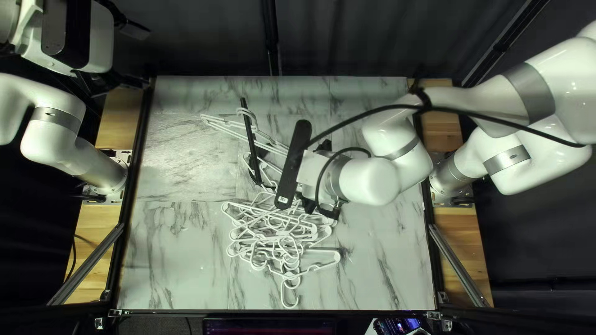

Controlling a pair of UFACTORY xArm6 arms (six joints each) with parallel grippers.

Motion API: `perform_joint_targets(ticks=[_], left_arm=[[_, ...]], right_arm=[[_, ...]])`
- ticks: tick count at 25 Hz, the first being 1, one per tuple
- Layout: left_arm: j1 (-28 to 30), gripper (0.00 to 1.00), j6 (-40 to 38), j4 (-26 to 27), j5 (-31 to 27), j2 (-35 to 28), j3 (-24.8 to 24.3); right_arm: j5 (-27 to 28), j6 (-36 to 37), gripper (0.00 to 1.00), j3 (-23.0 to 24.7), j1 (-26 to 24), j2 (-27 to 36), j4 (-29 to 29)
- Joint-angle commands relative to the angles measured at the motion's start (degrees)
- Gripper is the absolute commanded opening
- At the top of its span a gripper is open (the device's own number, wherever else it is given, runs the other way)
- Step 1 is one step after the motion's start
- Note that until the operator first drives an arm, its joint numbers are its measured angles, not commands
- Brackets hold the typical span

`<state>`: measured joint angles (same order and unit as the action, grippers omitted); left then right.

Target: Remove hangers from rack and place onto table

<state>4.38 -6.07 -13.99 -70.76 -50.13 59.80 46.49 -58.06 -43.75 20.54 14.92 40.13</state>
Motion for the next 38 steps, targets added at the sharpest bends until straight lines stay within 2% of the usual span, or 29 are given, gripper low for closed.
perform_joint_targets(ticks=[1, 7, 9, 13, 28, 38], left_arm=[[0.0, 1.00, 0.0, 0.0, 0.0, 0.0, 0.0], [0.0, 1.00, 0.0, 0.0, 0.0, 0.0, 0.0], [0.0, 1.00, 0.0, 0.0, 0.0, 0.0, 0.0], [0.0, 1.00, 0.0, 0.0, 0.0, 0.0, 0.0], [0.0, 1.00, 0.0, 0.0, 0.0, 0.0, 0.0], [0.0, 1.00, 0.0, 0.0, 0.0, 0.0, 0.0]], right_arm=[[-0.9, -4.0, 1.00, 0.6, 0.0, -1.2, 4.3], [-0.3, -3.8, 1.00, 0.7, 0.2, -0.9, 4.3], [0.1, -0.9, 1.00, -0.7, -0.1, -1.6, 1.8], [0.1, 0.1, 1.00, -0.7, -1.0, -1.4, 0.4], [-5.2, 0.2, 1.00, 1.6, -4.4, -2.3, -0.4], [-6.7, -0.1, 1.00, -0.4, -4.6, -4.8, 0.3]])
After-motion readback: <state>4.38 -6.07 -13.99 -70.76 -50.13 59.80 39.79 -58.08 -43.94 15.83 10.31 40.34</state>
